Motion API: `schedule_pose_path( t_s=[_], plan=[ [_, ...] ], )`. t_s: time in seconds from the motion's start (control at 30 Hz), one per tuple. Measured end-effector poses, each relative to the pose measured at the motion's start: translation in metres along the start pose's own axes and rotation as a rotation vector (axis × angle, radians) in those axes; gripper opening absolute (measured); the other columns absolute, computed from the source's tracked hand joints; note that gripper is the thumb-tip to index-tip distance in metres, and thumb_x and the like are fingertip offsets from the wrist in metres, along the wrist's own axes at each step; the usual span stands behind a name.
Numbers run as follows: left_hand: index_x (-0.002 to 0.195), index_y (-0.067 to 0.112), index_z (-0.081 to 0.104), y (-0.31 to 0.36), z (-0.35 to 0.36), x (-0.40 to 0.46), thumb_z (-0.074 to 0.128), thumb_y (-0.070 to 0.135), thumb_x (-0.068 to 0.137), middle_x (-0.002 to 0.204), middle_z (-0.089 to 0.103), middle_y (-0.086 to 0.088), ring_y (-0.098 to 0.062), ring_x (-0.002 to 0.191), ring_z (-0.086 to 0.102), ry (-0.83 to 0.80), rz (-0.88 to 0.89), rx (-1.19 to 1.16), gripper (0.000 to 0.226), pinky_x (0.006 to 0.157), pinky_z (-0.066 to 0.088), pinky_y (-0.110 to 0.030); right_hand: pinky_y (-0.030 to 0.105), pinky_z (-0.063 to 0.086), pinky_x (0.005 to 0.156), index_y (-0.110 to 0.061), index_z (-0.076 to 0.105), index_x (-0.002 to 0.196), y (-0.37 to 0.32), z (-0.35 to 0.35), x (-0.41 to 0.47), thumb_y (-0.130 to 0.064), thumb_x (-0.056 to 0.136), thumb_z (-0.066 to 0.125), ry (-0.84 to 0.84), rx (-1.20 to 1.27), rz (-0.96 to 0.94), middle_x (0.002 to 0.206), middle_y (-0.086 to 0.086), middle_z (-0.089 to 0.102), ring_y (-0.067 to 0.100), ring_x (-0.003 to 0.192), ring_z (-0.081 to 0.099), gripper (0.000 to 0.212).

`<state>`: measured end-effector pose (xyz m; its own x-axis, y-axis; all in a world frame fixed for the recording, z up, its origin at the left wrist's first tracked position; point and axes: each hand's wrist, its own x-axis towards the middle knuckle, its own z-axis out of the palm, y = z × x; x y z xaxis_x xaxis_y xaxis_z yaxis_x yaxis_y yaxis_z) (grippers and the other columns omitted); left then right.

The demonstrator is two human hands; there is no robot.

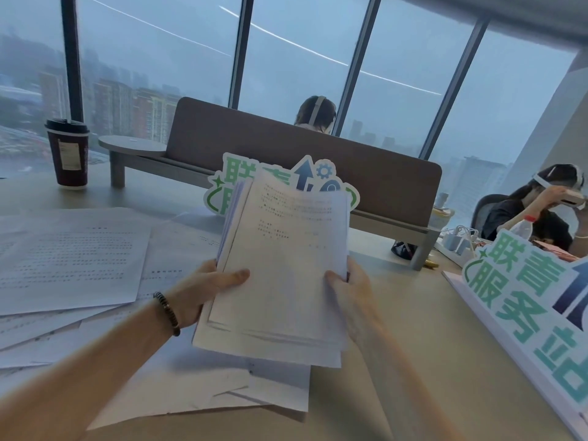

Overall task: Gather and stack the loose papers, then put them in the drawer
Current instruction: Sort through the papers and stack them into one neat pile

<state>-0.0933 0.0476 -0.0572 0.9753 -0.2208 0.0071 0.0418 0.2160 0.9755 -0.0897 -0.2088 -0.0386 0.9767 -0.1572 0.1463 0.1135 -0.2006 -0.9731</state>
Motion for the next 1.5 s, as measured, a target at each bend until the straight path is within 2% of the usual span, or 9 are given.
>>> schedule_pose_path(
  t_s=[0.17,0.3,0.47,0.7,0.87,1.07,1.23,1.4,1.5],
  plan=[
    [0.111,0.003,0.067,0.002,0.007,0.003,0.090,0.039,0.052,0.105,0.075,-0.014,-0.036,0.099,0.070,0.083,0.193,-0.018,0.074,0.080,0.060,-0.043,0.024,0.055,0.070,-0.031,0.059,0.103,-0.027,-0.001,-0.012,-0.004,0.093,0.054,0.077,0.029,-0.260,0.096,-0.010,0.071,0.009,0.086,0.068,0.030],
    [0.108,0.007,0.070,0.004,0.008,-0.001,0.093,0.056,0.030,0.103,0.075,-0.012,-0.030,0.093,0.073,0.066,0.229,-0.025,0.095,0.073,0.062,-0.036,0.032,0.056,0.083,-0.030,0.057,0.119,-0.030,0.000,-0.015,-0.013,0.095,0.061,0.061,0.082,-0.319,0.108,-0.015,0.069,0.006,0.099,0.067,0.030],
    [0.106,0.006,0.072,0.002,0.014,-0.005,0.089,0.055,0.043,0.103,0.075,-0.014,-0.033,0.093,0.072,0.033,0.217,0.054,0.082,0.083,0.059,-0.048,0.032,0.051,0.096,-0.033,0.044,0.143,-0.015,0.005,-0.014,-0.022,0.098,0.061,0.036,0.198,-0.318,0.133,-0.013,0.061,0.008,0.121,0.059,0.049],
    [0.103,0.010,0.074,-0.002,0.015,-0.008,0.085,0.067,0.042,0.099,0.076,-0.014,-0.032,0.090,0.073,0.056,0.262,0.094,0.084,0.078,0.059,-0.045,0.031,0.051,0.094,-0.030,0.047,0.139,0.011,0.022,-0.020,-0.017,0.102,0.053,0.092,0.152,-0.261,0.123,-0.019,0.065,0.000,0.112,0.061,0.040],
    [0.101,0.010,0.074,-0.002,0.014,-0.007,0.086,0.057,0.048,0.099,0.076,-0.014,-0.036,0.092,0.072,0.103,0.267,0.070,0.072,0.081,0.058,-0.049,0.011,0.047,0.079,-0.033,0.041,0.143,0.004,0.025,-0.025,-0.011,0.101,0.053,0.086,0.074,-0.307,0.118,-0.028,0.063,-0.010,0.104,0.060,0.049],
    [0.106,0.010,0.072,0.003,0.014,-0.011,0.085,0.055,0.050,0.104,0.075,-0.013,-0.033,0.094,0.072,0.042,0.259,0.047,0.073,0.082,0.058,-0.046,0.039,0.051,0.099,-0.049,0.022,0.151,-0.006,0.017,-0.020,-0.031,0.098,0.059,0.116,0.066,-0.330,0.129,-0.011,0.060,0.004,0.116,0.060,0.067],
    [0.097,0.012,0.073,0.000,0.015,-0.006,0.080,0.049,0.067,0.094,0.077,-0.005,-0.026,0.087,0.074,0.155,0.267,0.146,0.048,0.070,0.060,-0.034,0.017,0.041,0.099,-0.044,0.020,0.155,-0.011,0.012,-0.018,-0.029,0.105,0.047,0.016,0.077,-0.323,0.125,-0.056,0.042,-0.026,0.118,0.045,0.059],
    [0.105,0.004,0.072,0.008,-0.001,0.000,0.076,0.035,0.074,0.100,0.076,-0.013,-0.034,0.093,0.072,0.142,0.089,0.128,0.044,0.079,0.059,-0.044,0.038,0.043,0.107,-0.034,0.057,0.135,-0.001,0.002,-0.003,-0.046,0.105,0.036,0.094,-0.022,-0.113,0.136,-0.015,0.060,0.013,0.130,0.053,0.039],
    [0.108,0.006,0.070,0.009,-0.014,0.003,0.068,0.026,0.089,0.102,0.075,-0.016,-0.038,0.094,0.070,0.181,-0.041,0.124,0.028,0.079,0.058,-0.047,0.042,0.039,0.109,-0.021,0.048,0.142,0.012,-0.008,0.005,-0.041,0.102,0.040,0.152,-0.248,0.111,0.143,0.001,0.051,0.024,0.132,0.047,0.046]
  ],
)
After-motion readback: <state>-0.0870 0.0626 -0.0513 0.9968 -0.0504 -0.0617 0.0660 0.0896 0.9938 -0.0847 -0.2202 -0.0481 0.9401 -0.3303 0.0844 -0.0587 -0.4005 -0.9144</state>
